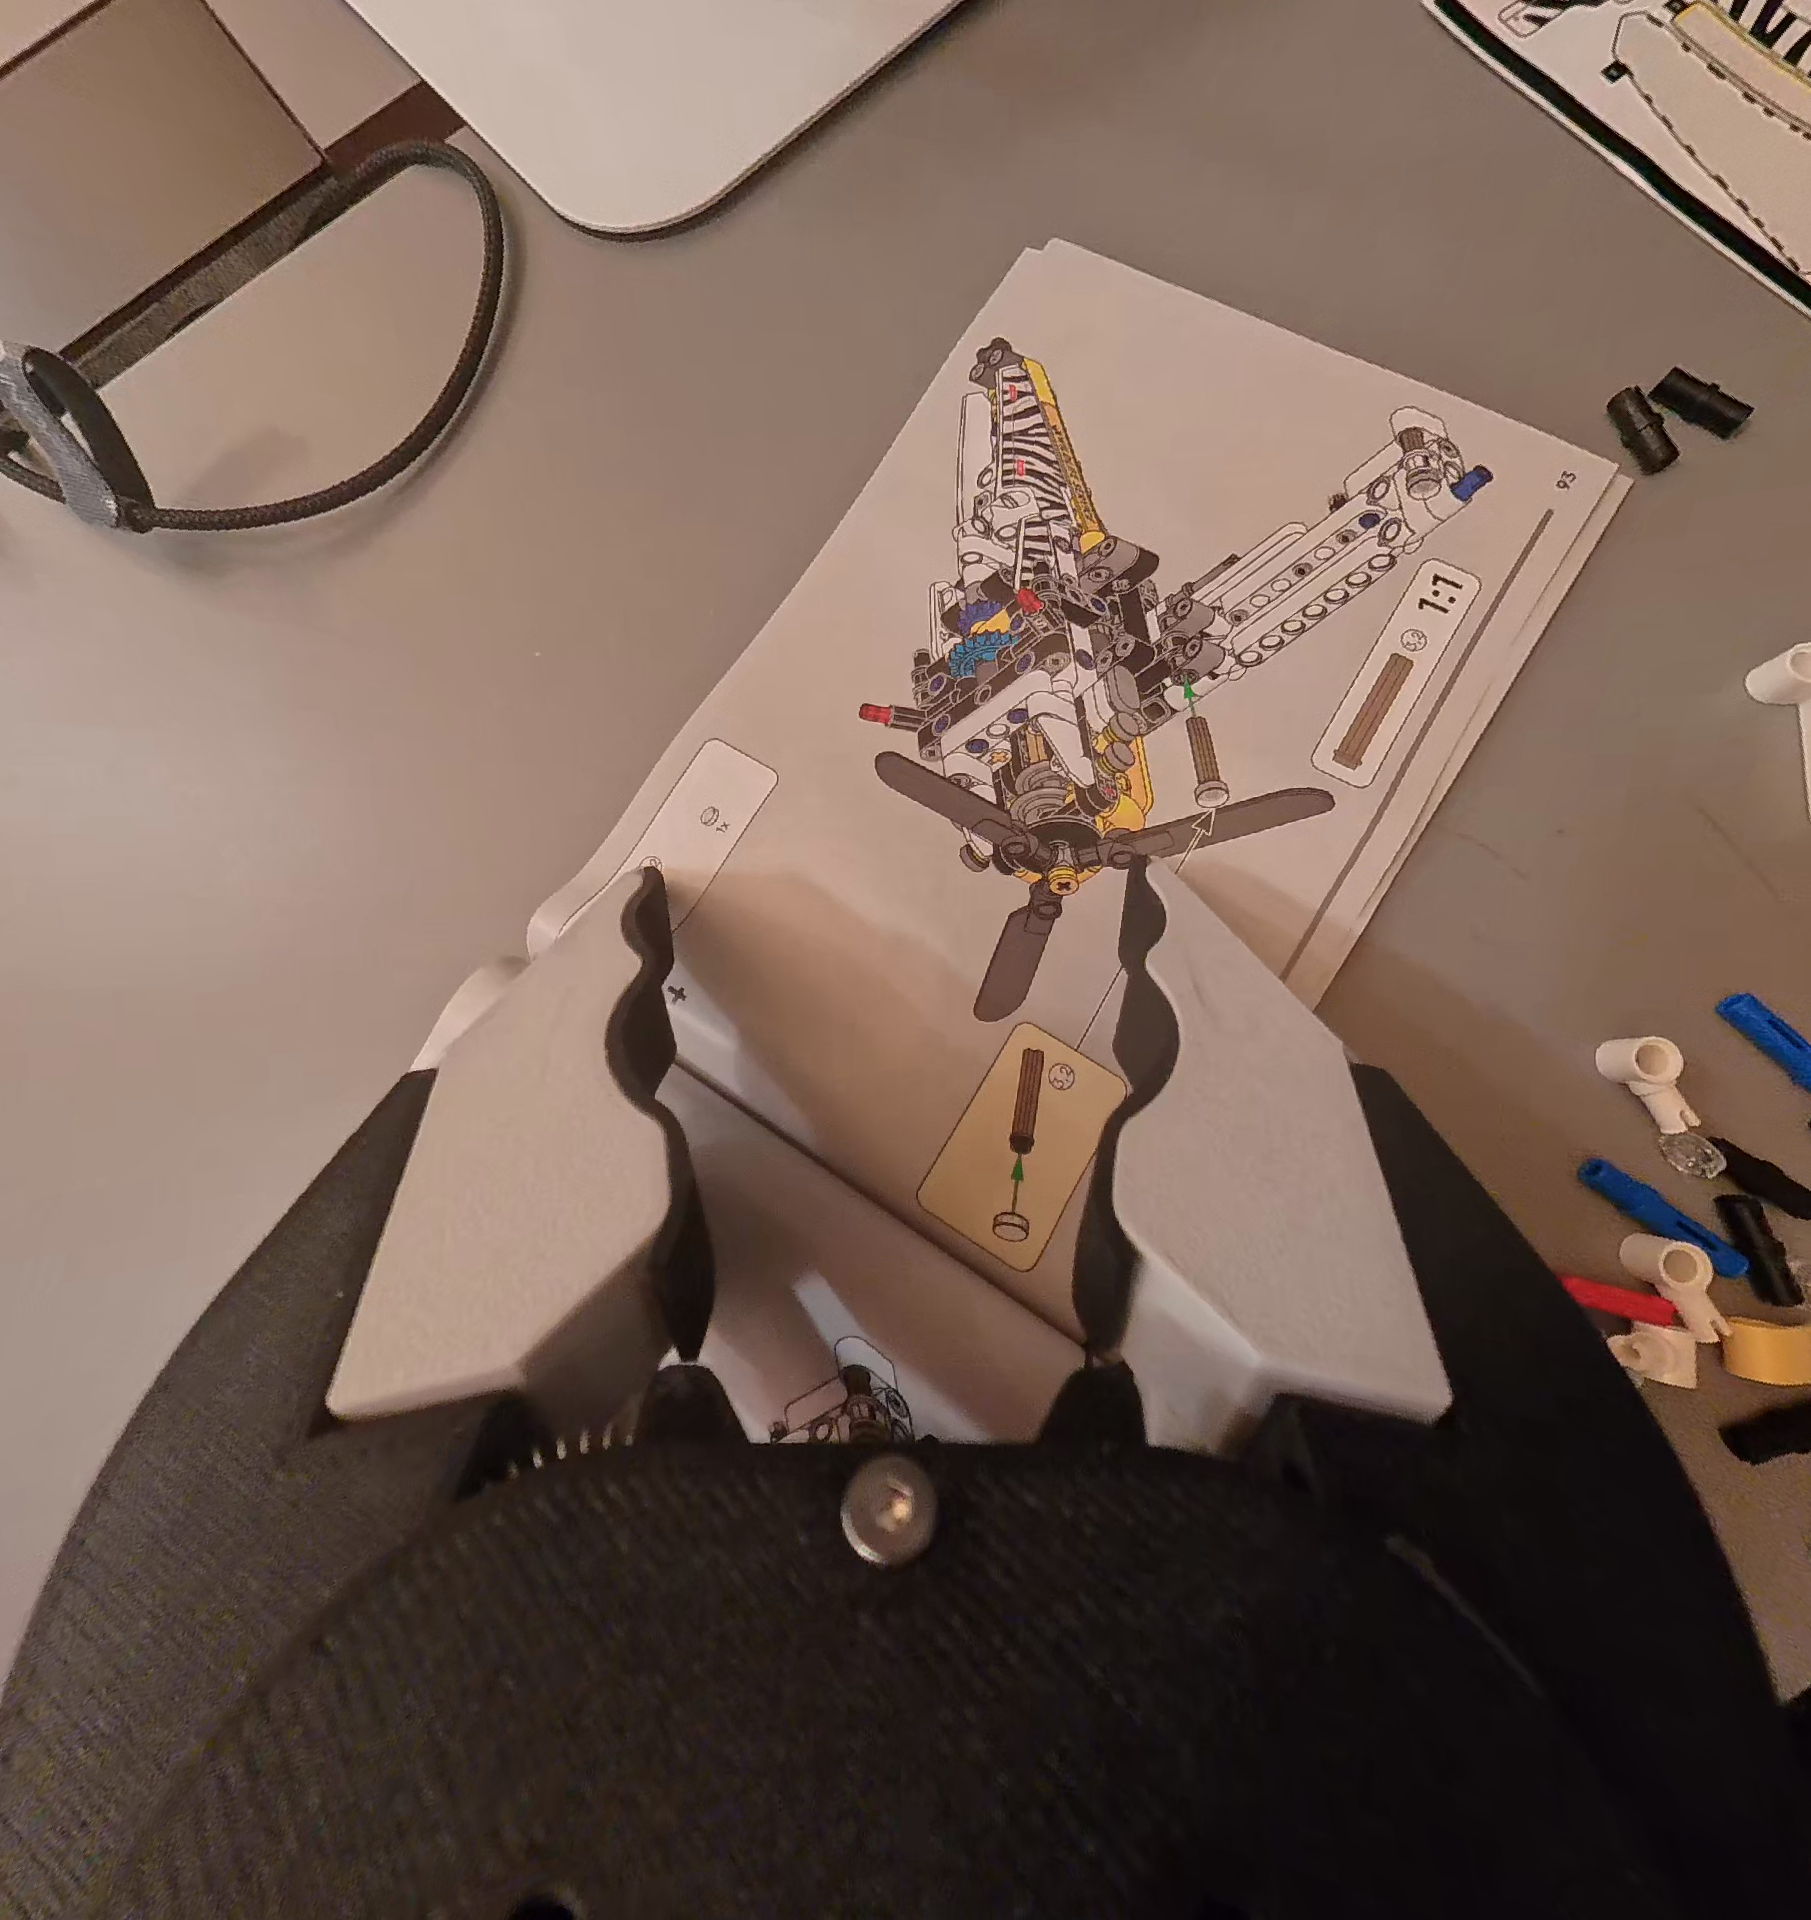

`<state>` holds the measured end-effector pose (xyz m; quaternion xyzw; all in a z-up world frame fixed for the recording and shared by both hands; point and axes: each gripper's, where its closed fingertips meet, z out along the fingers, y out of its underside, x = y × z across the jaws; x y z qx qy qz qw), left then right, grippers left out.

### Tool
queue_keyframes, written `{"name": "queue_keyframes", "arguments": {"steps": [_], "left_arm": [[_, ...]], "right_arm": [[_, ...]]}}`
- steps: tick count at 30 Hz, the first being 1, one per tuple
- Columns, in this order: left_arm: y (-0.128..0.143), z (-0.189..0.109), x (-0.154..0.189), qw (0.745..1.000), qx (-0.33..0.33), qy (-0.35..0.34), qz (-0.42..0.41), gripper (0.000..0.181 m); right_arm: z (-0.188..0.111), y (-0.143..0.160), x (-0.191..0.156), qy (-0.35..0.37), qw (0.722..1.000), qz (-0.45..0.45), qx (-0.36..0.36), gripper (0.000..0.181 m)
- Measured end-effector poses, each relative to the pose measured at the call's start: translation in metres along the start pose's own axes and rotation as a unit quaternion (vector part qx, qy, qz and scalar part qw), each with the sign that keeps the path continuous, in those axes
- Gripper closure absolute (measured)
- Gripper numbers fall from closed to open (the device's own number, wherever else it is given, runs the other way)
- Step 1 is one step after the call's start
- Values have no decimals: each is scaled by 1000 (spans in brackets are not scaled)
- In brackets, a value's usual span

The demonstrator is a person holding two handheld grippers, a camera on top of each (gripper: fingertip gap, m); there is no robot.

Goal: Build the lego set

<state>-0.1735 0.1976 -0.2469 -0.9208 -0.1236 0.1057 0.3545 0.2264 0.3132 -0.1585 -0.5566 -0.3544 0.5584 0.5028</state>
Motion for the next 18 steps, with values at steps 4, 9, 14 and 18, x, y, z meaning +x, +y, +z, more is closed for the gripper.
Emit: {"name": "queue_keyframes", "arguments": {"steps": [4, 9, 14, 18], "left_arm": [[0, 0, 0, 1000, 0, 0, 0, 92], [0, 0, 0, 1000, 1, 1, 0, 92], [0, 0, 0, 1000, 1, 1, 0, 92], [0, 0, 0, 1000, 2, 1, 0, 92]], "right_arm": [[0, 0, 0, 0, 1000, 1, 0, 181], [0, 0, 0, 0, 1000, 1, 1, 181], [0, 0, 0, 0, 1000, 2, 1, 181], [0, 0, 0, 0, 1000, 3, 1, 181]]}}
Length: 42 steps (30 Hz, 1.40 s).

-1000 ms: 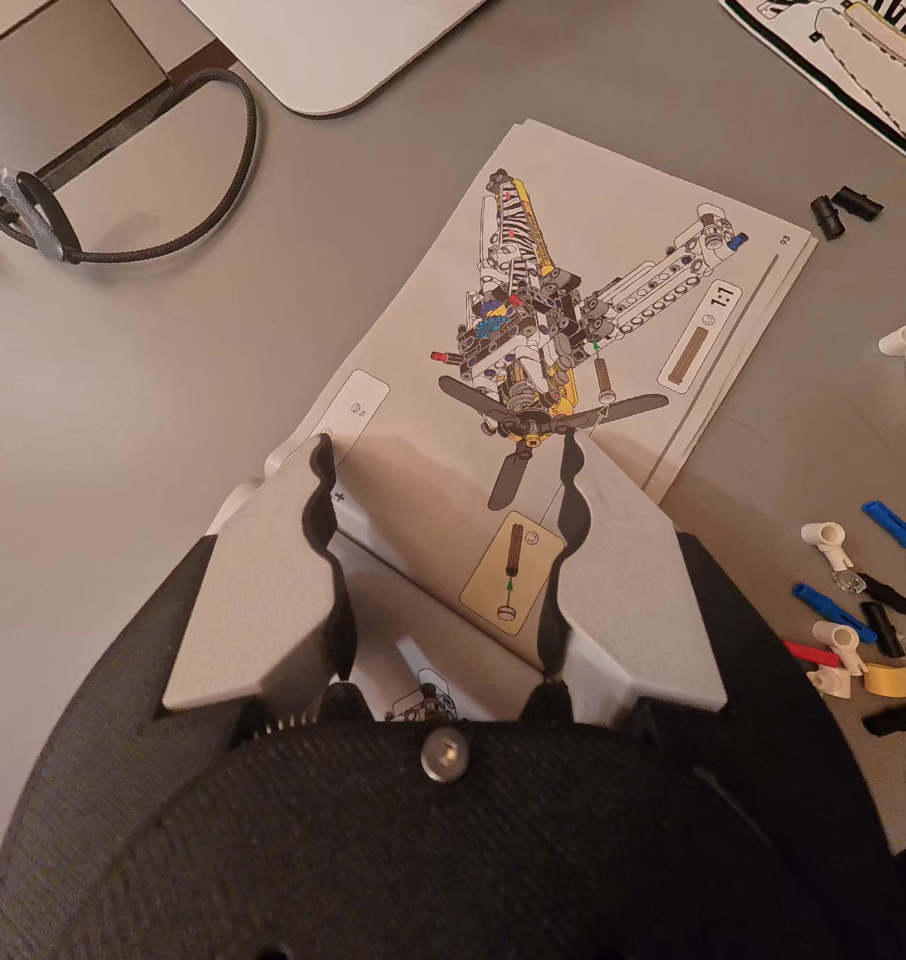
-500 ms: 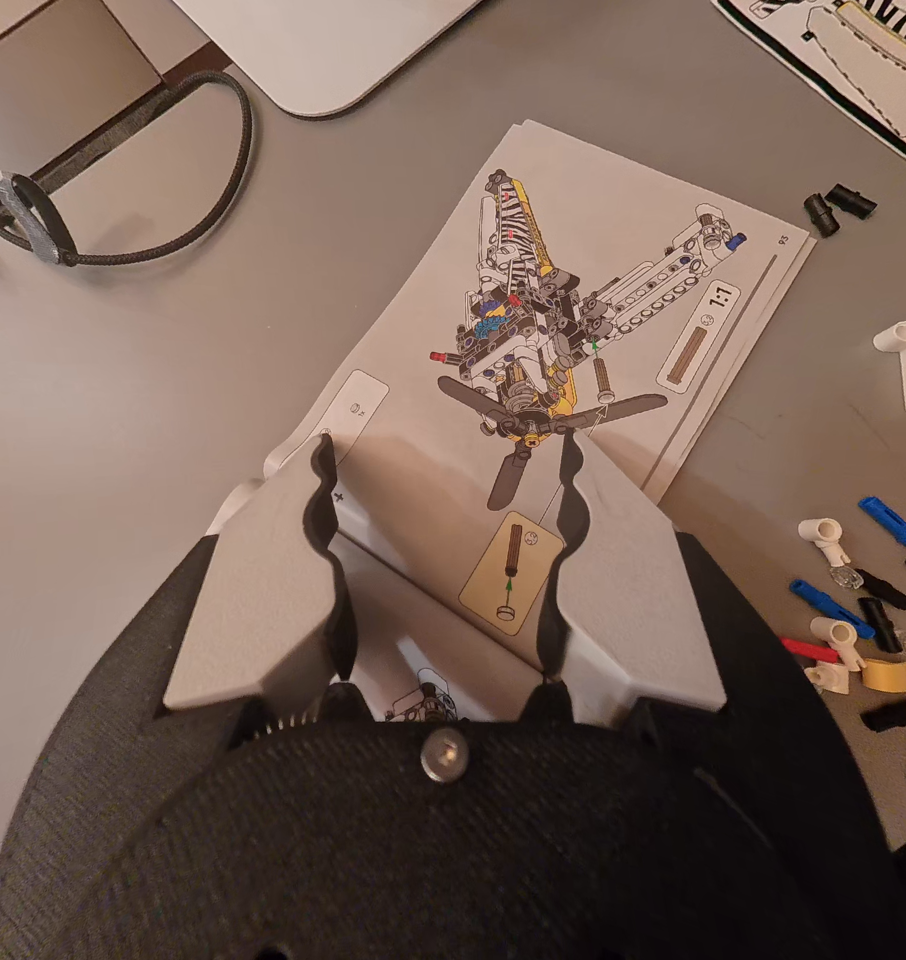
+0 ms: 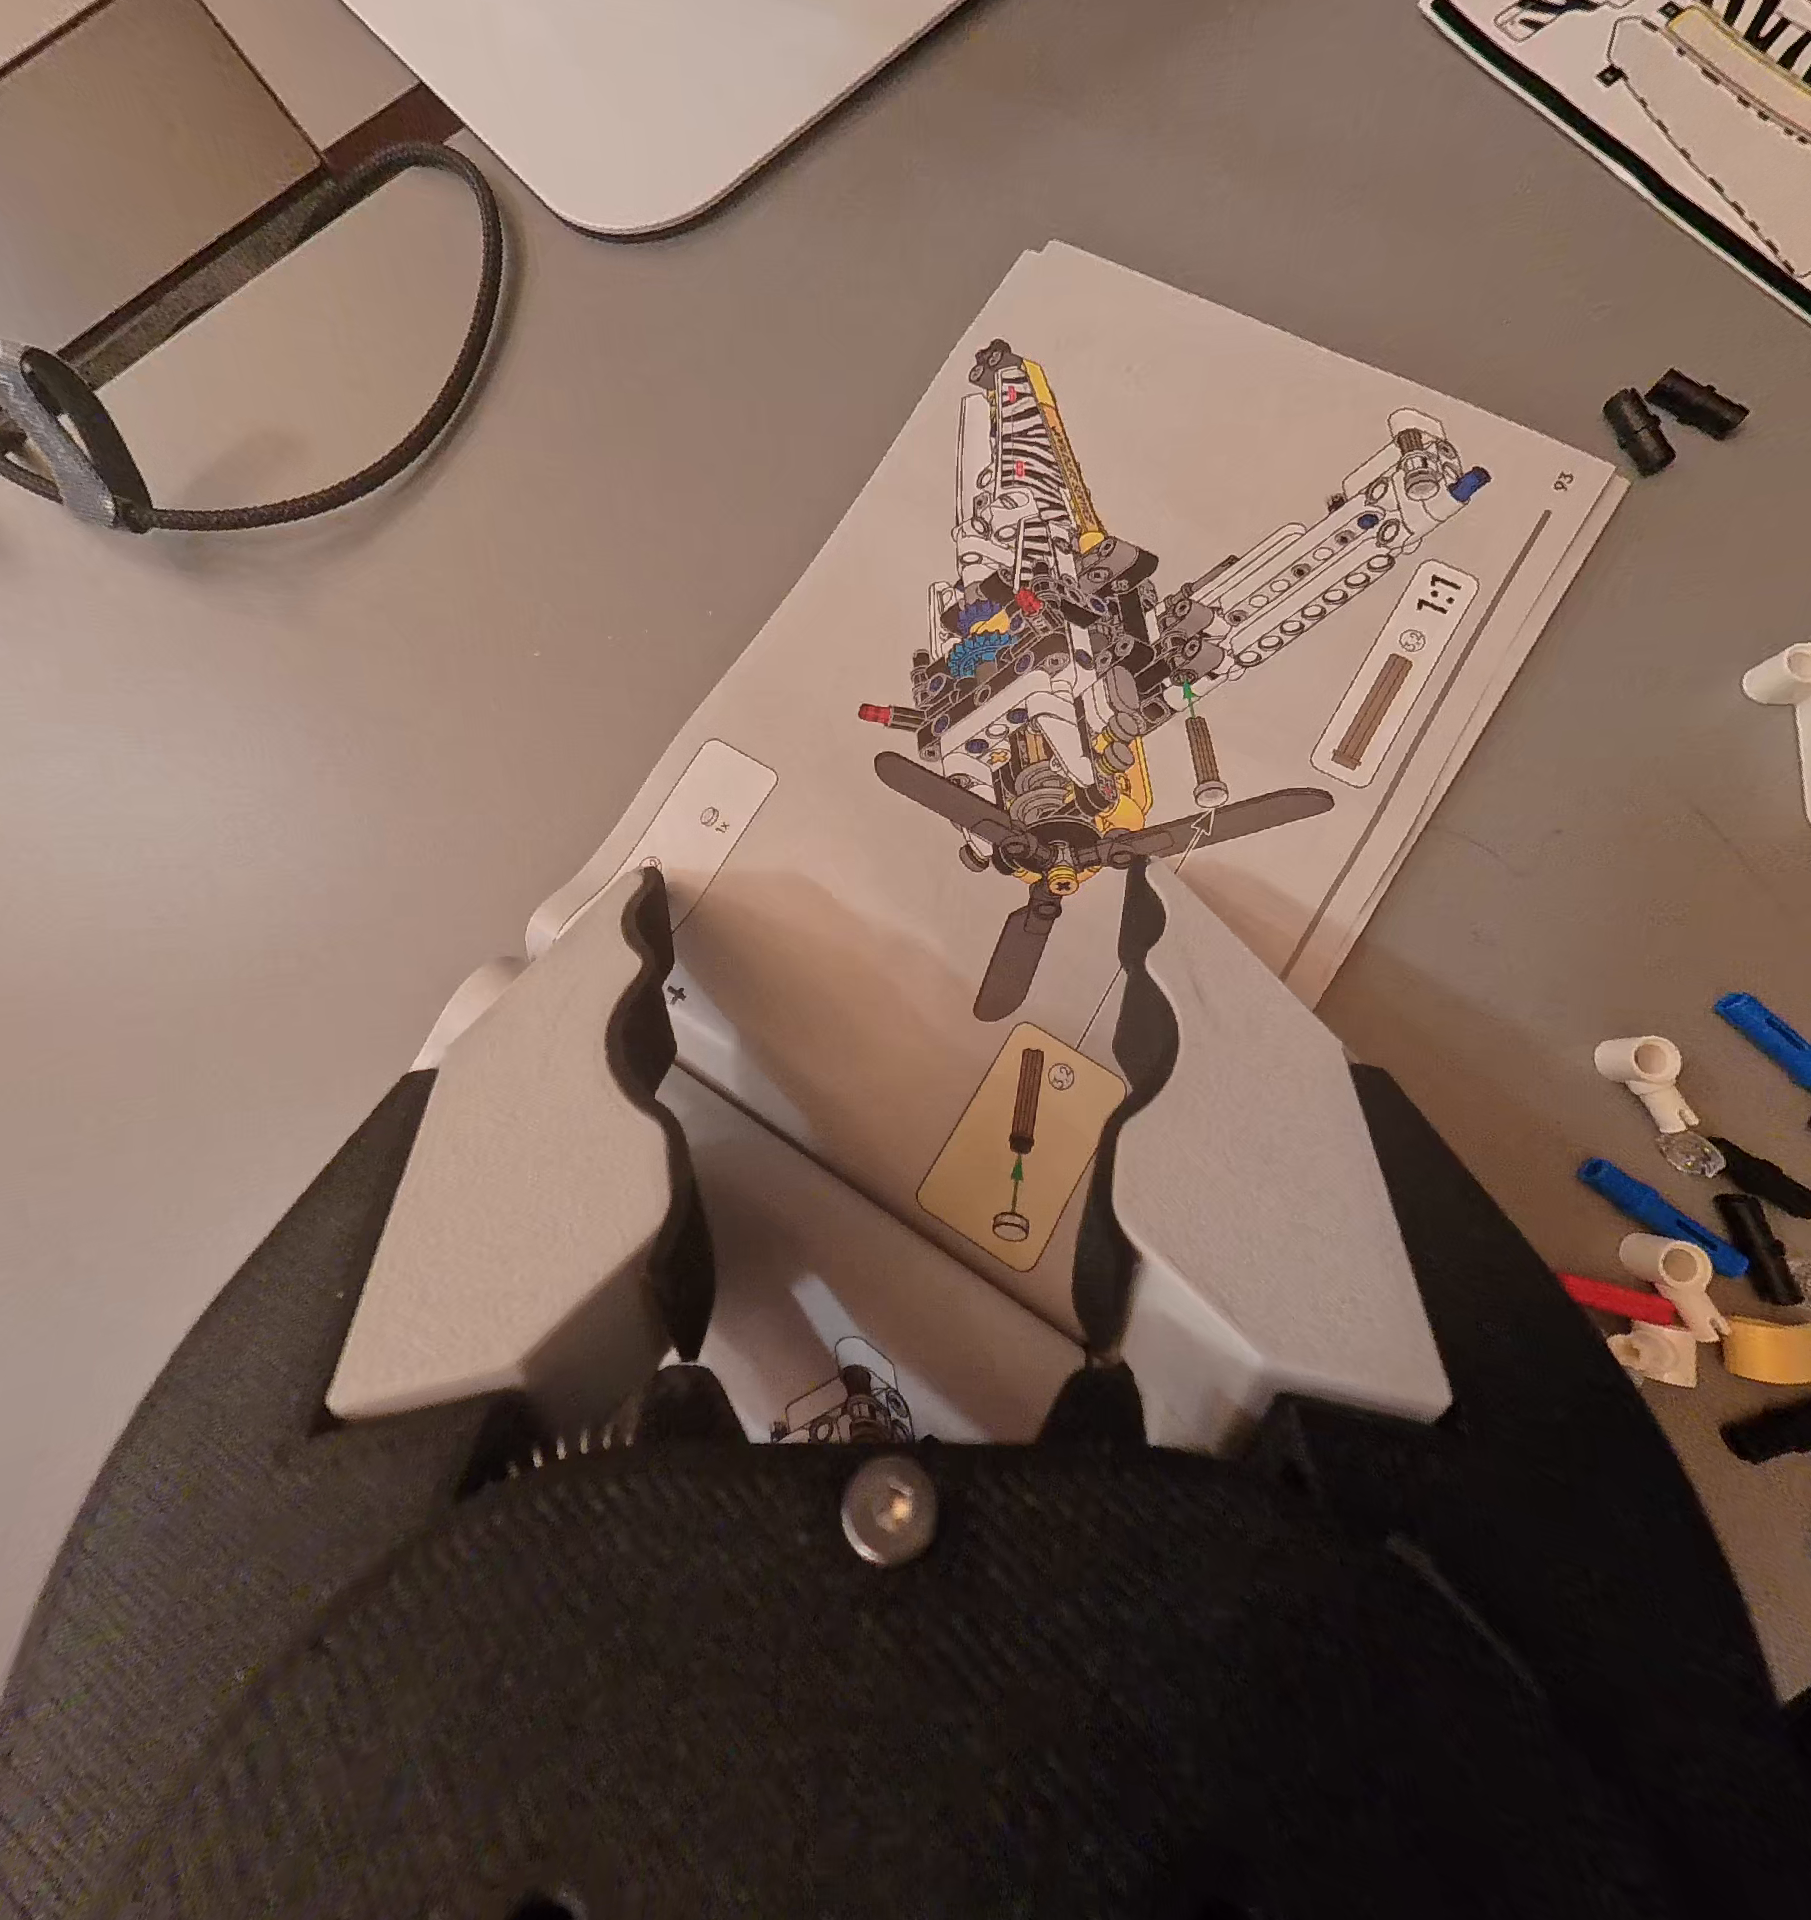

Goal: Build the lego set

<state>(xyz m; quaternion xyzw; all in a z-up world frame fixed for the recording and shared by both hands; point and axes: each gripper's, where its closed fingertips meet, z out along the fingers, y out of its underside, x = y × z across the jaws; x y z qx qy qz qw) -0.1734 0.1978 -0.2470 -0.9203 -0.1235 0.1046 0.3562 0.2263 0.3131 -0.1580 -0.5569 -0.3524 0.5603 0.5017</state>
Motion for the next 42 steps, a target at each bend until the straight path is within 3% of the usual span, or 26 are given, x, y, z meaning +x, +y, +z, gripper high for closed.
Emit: {"name": "queue_keyframes", "arguments": {"steps": [29, 37, 42], "left_arm": [[-1, -2, -1, 1000, -4, -6, 0, 92], [-38, -42, -12, 994, 101, 3, -50, 98], [-39, -56, -9, 989, 134, 22, -55, 114]], "right_arm": [[0, 0, 0, -1, 1000, 1, 0, 181], [0, 0, 0, -1, 1000, 3, 2, 181], [0, 0, 0, 0, 1000, 2, 2, 181]]}}
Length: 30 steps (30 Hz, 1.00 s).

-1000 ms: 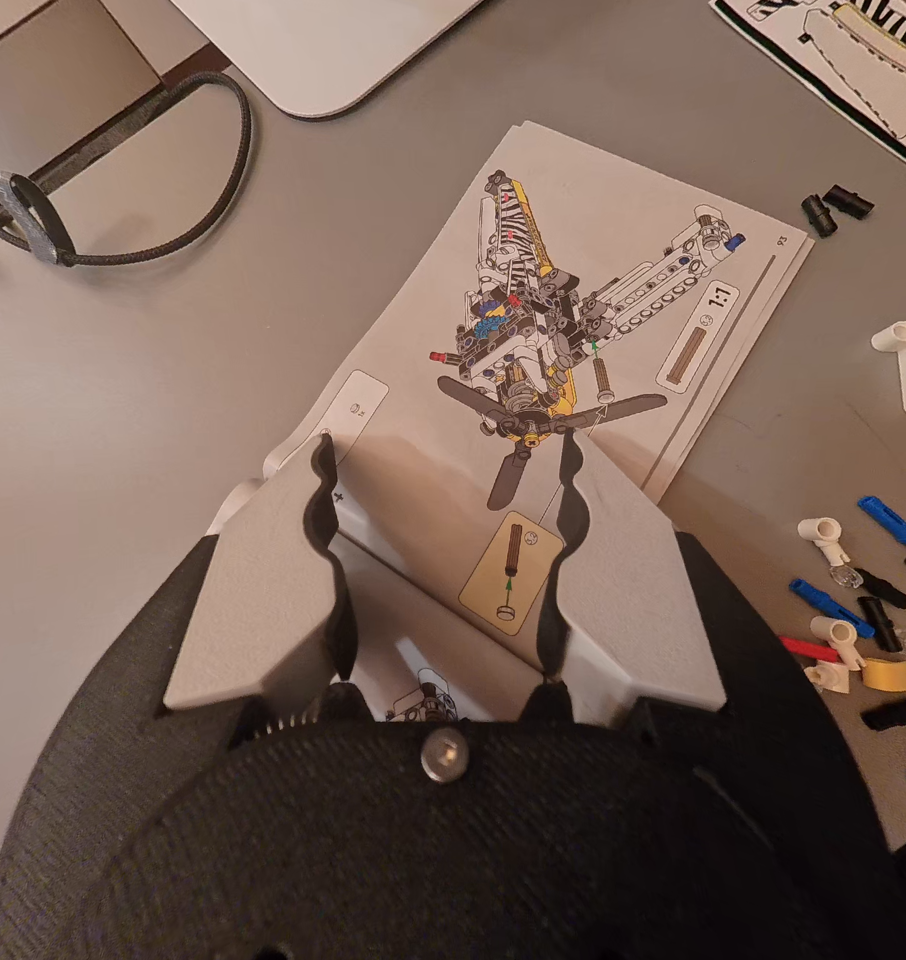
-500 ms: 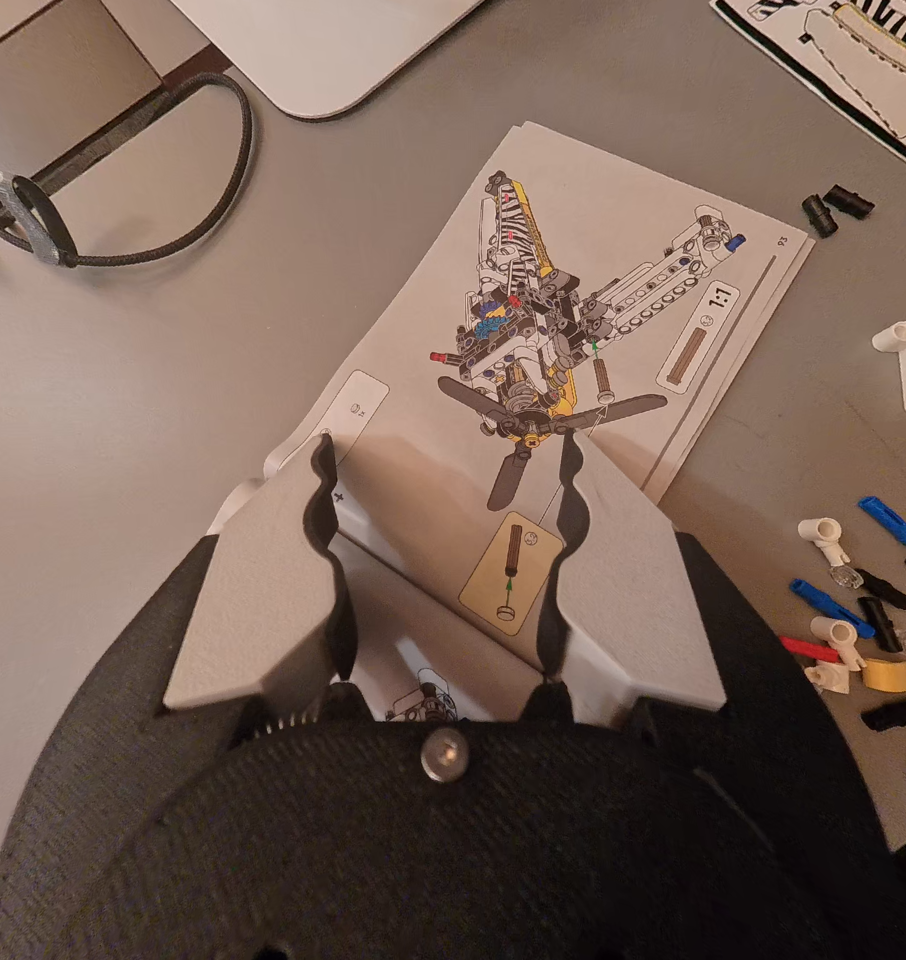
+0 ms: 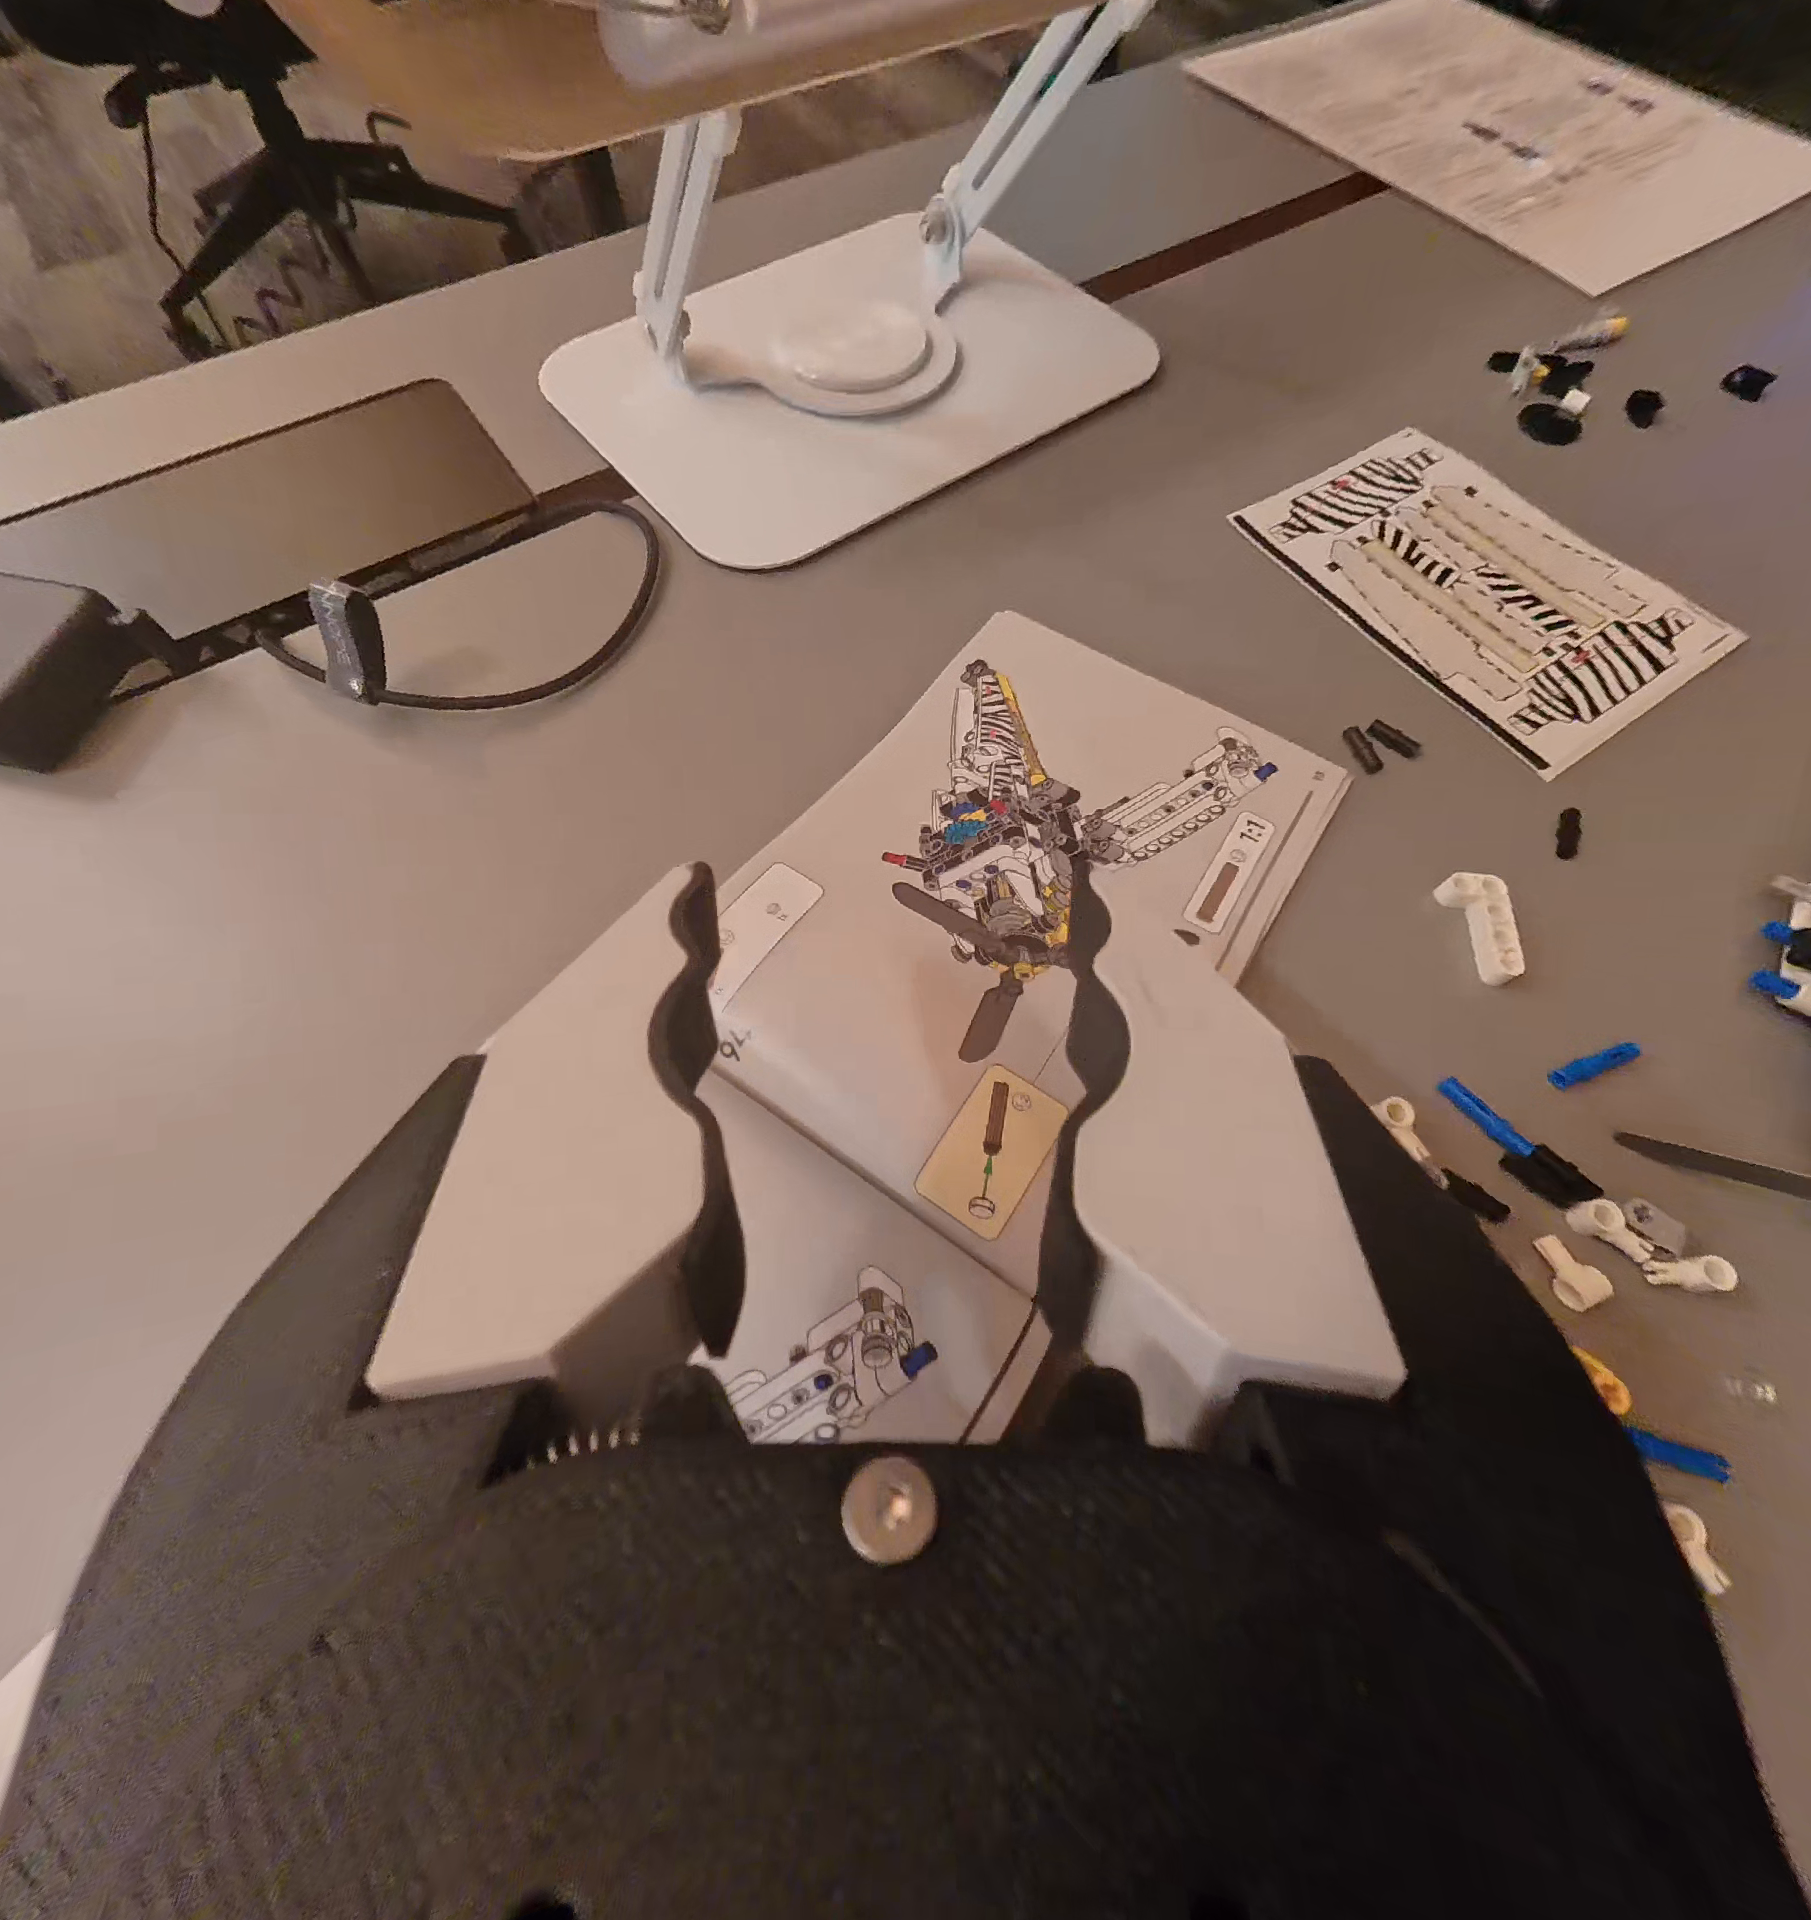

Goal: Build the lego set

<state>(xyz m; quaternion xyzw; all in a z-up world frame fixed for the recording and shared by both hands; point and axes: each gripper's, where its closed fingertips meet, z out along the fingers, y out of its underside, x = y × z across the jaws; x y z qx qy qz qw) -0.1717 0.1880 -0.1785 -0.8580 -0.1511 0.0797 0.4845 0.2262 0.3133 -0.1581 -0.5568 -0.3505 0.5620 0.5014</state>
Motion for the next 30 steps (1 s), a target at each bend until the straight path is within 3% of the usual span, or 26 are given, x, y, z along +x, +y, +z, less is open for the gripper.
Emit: {"name": "queue_keyframes", "arguments": {"steps": [17, 21, 25, 30], "left_arm": [[-14, -28, 21, 995, 86, 37, 26, 145], [-31, -50, 43, 985, 149, 82, 44, 175], [-27, -70, 59, 983, 150, 97, 35, 170], [6, -93, 80, 989, 87, 117, 39, 163]], "right_arm": [[0, 0, 1, 3, 1000, -1, -1, 181], [0, 0, 1, 3, 1000, 0, -1, 181], [0, 0, 1, 2, 1000, 0, 0, 181], [0, 0, 1, 1, 1000, -1, 2, 181]]}}
